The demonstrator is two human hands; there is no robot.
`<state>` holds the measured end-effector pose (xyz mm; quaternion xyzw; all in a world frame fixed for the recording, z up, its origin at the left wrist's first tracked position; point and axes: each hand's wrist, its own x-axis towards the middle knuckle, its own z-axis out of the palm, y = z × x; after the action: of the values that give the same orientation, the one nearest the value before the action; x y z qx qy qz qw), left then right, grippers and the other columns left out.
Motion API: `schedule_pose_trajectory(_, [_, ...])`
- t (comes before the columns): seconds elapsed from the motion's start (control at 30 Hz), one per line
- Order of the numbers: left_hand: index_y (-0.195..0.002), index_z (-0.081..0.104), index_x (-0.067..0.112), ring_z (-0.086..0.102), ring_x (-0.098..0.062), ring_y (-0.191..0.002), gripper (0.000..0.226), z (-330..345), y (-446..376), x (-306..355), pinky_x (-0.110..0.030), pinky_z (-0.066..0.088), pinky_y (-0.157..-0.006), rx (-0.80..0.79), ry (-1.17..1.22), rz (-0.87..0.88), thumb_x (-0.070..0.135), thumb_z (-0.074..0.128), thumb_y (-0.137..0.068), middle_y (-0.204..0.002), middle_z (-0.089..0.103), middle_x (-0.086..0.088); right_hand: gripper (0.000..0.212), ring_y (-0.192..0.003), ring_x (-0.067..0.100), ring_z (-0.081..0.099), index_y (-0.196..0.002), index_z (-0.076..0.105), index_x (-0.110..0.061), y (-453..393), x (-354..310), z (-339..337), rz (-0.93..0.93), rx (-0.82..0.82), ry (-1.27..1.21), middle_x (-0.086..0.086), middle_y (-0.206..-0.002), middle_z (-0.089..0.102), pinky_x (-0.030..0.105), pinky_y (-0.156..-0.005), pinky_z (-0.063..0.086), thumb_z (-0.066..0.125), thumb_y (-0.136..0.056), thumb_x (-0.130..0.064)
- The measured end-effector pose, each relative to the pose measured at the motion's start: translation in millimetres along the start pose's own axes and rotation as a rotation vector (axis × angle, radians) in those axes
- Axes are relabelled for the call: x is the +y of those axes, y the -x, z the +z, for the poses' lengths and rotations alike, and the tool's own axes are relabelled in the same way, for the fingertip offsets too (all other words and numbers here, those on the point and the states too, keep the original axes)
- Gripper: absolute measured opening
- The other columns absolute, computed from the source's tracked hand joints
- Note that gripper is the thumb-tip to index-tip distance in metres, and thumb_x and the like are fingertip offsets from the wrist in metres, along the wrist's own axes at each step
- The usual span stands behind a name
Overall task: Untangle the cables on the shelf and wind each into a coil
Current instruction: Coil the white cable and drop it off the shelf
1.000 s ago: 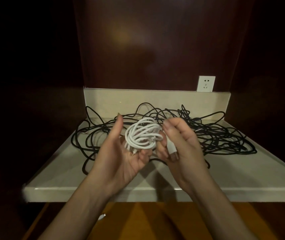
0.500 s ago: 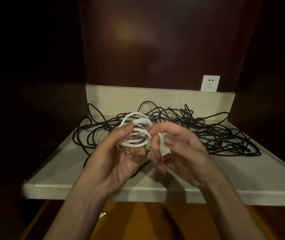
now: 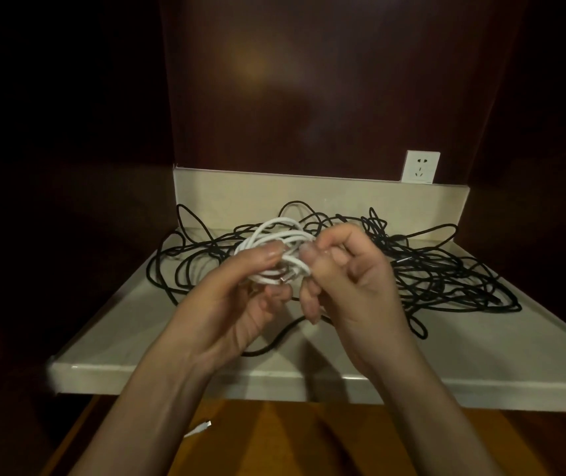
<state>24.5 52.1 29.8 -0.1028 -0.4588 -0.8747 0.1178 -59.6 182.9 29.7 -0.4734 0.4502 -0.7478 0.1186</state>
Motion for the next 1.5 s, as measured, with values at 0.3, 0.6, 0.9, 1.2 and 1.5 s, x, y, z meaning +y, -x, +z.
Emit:
schedule_pose_trajectory(0.3, [-0.125, 0.067, 0.015, 0.065, -0.03, -0.115, 0.051, -7.0, -6.4, -13.2, -0.044, 0.048, -0.099, 0.259, -0.356, 0.193, 0.034, 0.076, -0.079, -0.12, 0.071, -0.01, 0.024, -0.084, 0.012, 0.065, -0.11, 0.051, -0.028, 8.9, 19.3, 3.2, -0.18, -0.014, 0.74, -0.009, -0.096, 0.064, 0.04, -0.065, 0.055, 0.049, -0.096, -0.048])
schedule_pose_trajectory(0.6, [-0.124, 0.066, 0.023, 0.068, -0.034, -0.109, 0.044, -4.2, -9.5, -34.5, -0.052, 0.053, -0.096, 0.46, -0.427, 0.4, 0.045, 0.069, -0.085, -0.115, 0.072, -0.013, 0.06, -0.065, 0.016, 0.062, -0.148, 0.013, -0.047, 15.6, 29.1, 17.6, -0.104, 0.079, 0.619, -0.007, -0.077, 0.06, 0.039, -0.062, 0.055, 0.044, -0.105, -0.019])
schedule_pose_trajectory(0.9, [-0.109, 0.07, 0.02, 0.063, -0.01, -0.077, 0.042, -8.0, -6.0, -45.0, -0.03, 0.05, -0.072, 0.52, -0.142, 0.335, 0.054, 0.065, -0.085, -0.088, 0.065, -0.001, 0.012, -0.071, 0.008, 0.062, -0.109, 0.056, -0.024, 40.8, 54.4, 23.5, -0.082, 0.065, 0.711, -0.013, -0.08, 0.063, 0.017, -0.06, 0.041, 0.048, -0.104, -0.016])
schedule_pose_trajectory(1.2, [-0.114, 0.071, 0.026, 0.07, -0.016, -0.1, 0.044, -5.9, 2.4, -41.2, -0.035, 0.054, -0.087, 0.467, -0.651, 0.33, 0.057, 0.05, -0.09, -0.104, 0.075, -0.002, 0.009, -0.065, 0.006, 0.056, -0.108, 0.047, -0.026, 30.2, 44.1, 7.0, -0.095, -0.009, 0.903, -0.014, -0.077, 0.056, 0.024, -0.054, 0.04, 0.042, -0.101, -0.026])
schedule_pose_trajectory(1.5, [-0.14, 0.051, 0.043, 0.07, -0.013, -0.1, 0.071, -24.1, 4.5, -17.8, -0.026, 0.058, -0.073, 0.267, -0.787, 0.313, 0.035, 0.082, -0.077, -0.112, 0.07, 0.003, 0.022, -0.073, 0.005, 0.057, -0.116, 0.055, -0.02, 28.8, 30.3, 1.8, -0.16, -0.014, 1.042, -0.008, -0.095, 0.063, 0.028, -0.059, 0.047, 0.043, -0.098, -0.025])
